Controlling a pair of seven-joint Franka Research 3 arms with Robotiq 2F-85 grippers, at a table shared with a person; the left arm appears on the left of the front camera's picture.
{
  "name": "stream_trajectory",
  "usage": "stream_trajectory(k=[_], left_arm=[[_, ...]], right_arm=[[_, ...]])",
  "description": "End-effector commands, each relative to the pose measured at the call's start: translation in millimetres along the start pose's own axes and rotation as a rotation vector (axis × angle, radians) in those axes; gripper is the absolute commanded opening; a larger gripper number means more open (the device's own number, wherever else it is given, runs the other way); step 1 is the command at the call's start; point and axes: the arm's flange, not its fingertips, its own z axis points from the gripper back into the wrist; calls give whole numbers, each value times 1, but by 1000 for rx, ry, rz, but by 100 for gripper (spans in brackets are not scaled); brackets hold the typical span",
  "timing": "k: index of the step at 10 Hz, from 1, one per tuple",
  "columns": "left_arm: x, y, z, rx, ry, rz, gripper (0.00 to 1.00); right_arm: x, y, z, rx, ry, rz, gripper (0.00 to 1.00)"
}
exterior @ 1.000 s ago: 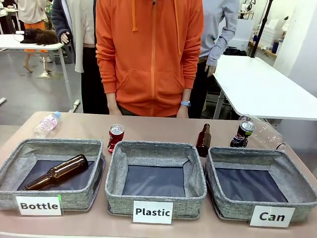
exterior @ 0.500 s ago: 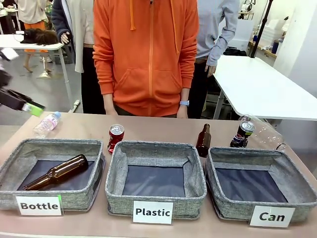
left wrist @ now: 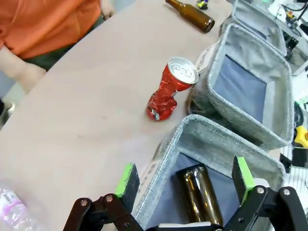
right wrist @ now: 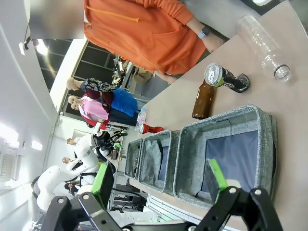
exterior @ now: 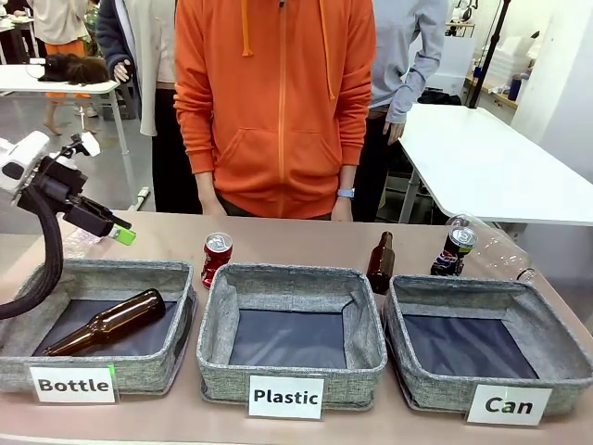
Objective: Sort the can waste into the basket.
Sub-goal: Pick up the can waste from the table and place it in the right Fabric basket.
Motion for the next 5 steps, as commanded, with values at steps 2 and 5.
stream_trajectory(k=[2,5], left_arm=[[1,-6,2,-6,33,-43,100],[-8,3,22,-91,26,-24,100]], right_arm=[[2,0,1,23,-16,28,100],[2,0,1,23,-16,28,100]])
